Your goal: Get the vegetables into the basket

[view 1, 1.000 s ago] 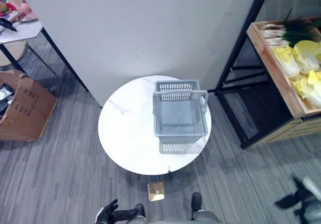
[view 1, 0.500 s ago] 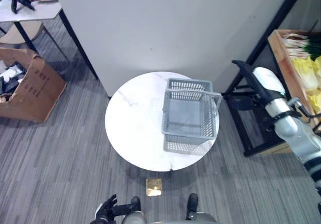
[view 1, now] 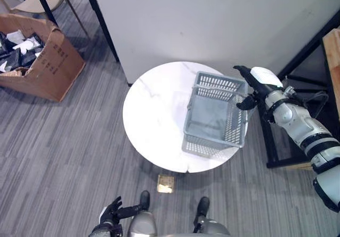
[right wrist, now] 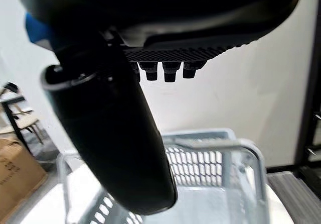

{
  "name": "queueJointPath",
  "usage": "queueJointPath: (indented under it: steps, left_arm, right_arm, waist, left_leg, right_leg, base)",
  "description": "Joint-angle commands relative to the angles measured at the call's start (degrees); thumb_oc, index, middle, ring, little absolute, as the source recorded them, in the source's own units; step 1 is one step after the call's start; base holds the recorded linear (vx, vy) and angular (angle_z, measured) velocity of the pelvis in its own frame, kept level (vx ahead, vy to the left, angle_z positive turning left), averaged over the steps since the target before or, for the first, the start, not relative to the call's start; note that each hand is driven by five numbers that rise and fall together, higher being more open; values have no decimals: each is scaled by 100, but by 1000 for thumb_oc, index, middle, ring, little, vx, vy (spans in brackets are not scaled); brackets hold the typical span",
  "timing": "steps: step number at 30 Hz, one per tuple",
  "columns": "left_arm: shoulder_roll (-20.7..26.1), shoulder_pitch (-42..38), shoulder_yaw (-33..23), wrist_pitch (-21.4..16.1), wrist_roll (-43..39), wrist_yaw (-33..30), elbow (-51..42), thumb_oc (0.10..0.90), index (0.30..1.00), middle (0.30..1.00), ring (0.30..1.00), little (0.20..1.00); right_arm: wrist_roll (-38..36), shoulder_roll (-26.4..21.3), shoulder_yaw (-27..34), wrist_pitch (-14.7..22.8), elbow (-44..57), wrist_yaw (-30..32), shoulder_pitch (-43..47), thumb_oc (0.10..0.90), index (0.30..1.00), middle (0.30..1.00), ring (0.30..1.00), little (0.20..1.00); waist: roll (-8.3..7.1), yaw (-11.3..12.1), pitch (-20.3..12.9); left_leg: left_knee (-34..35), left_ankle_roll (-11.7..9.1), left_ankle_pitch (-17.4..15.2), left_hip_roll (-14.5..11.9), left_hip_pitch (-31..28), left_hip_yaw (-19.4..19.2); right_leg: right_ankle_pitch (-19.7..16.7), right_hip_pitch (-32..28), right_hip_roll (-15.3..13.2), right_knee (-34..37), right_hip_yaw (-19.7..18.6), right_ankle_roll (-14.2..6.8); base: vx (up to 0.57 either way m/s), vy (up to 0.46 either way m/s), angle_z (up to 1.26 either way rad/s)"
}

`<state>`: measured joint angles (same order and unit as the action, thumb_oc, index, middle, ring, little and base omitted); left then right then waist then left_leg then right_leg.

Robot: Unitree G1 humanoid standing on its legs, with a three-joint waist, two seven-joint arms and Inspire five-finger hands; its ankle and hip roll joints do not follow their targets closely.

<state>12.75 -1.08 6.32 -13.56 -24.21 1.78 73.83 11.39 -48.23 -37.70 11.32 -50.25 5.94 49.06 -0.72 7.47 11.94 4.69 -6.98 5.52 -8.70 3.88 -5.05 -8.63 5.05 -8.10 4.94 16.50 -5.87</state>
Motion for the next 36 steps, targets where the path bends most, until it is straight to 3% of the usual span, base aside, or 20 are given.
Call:
queueJointPath:
  steps: [1, 11, 12, 13, 18, 28, 30, 31, 33, 36]
  left_arm:
    - [299, 190, 416, 57, -43, -95, 301, 900, 1000, 1000, 1000, 1000]
    - [289, 97, 548, 29, -115, -197, 328, 900, 1000, 1000, 1000, 1000]
    - [267, 71, 624, 19, -115, -210, 320, 900, 1000, 1000, 1000, 1000]
    - [246, 65, 656, 26, -127, -204, 318, 900, 1000, 1000, 1000, 1000]
    - [195, 86, 750, 40, -141, -169, 306, 900, 1000, 1000, 1000, 1000]
    - [153, 53, 814, 34, 30, -181, 312, 900, 1000, 1000, 1000, 1000]
    - [158, 54, 801, 35, 48, -190, 312, 900, 1000, 1000, 1000, 1000]
    - [176, 51, 737, 52, 133, -221, 328, 900, 1000, 1000, 1000, 1000]
    - [178, 50, 741, 44, 186, -223, 314, 900, 1000, 1000, 1000, 1000]
    - [210, 57, 614, 86, 381, -207, 301, 900, 1000, 1000, 1000, 1000]
  right_arm:
    - [-88, -122, -102, 39, -61, 298, 1161, 900, 1000, 1000, 1000, 1000]
    - [-236, 170, -346, -4, -835, 429, 1772, 900, 1000, 1000, 1000, 1000]
    - [-293, 278, -340, -20, -1049, 448, 1812, 722, 750, 750, 750, 750]
    - [-374, 363, -283, -25, -1151, 450, 1800, 400, 300, 300, 300, 300]
    - [-390, 737, -248, -73, -1884, 360, 1549, 400, 300, 300, 300, 300]
    - [-420, 923, -111, -56, -1635, 304, 1170, 400, 300, 300, 300, 300]
    - [-452, 894, -100, -43, -1406, 308, 1131, 400, 300, 300, 300, 300]
    - [-486, 756, -76, 21, -608, 343, 1044, 400, 300, 300, 300, 300]
    - [-547, 694, -12, 50, -250, 355, 969, 400, 300, 300, 300, 300]
    - [-45, 156, -104, 149, 1121, 306, 690, 400, 300, 300, 300, 300]
  waist:
    - [-131, 67, 25]
    - [-52, 171, 175]
    - [-42, 191, 202]
    - [-35, 200, 208]
    - [-2, 277, 212]
    - [-2, 224, 196]
    - [-8, 199, 187]
    - [-46, 127, 144]
    - [-67, 98, 128]
    - [-155, -32, 43]
  left_leg:
    - [31, -117, 119, -37, 143, -97]
    - [31, -150, 204, -17, 434, -13]
    - [31, -152, 218, -5, 469, 2]
    - [31, -151, 220, -3, 482, 1]
    - [31, -140, 202, 22, 511, 31]
    - [31, -118, 147, 56, 432, -3]
    - [31, -117, 136, 55, 406, -20]
    - [31, -113, 102, 48, 333, -68]
    - [31, -110, 86, 39, 294, -89]
    - [31, -107, 21, 10, 144, -177]
  right_leg:
    - [176, -217, -380, -306, -292, -419]
    - [82, -12, -370, -176, -288, -415]
    - [60, 9, -363, -148, -284, -413]
    - [46, 20, -362, -132, -286, -413]
    - [33, -9, -368, -60, -252, -423]
    - [17, -60, -405, -34, -296, -437]
    - [19, -71, -404, -34, -310, -439]
    - [25, -100, -410, -34, -349, -447]
    - [27, -117, -411, -35, -368, -448]
    - [47, -190, -404, -51, -410, -455]
  base:
    - [-36, 0, 0]
    - [-10, 0, 0]
    - [0, 0, 0]
    - [0, 0, 0]
    - [0, 0, 0]
    - [0, 0, 0]
    - [0, 0, 0]
    - [24, 11, -3]
    - [25, 6, -7]
    - [35, -5, -9]
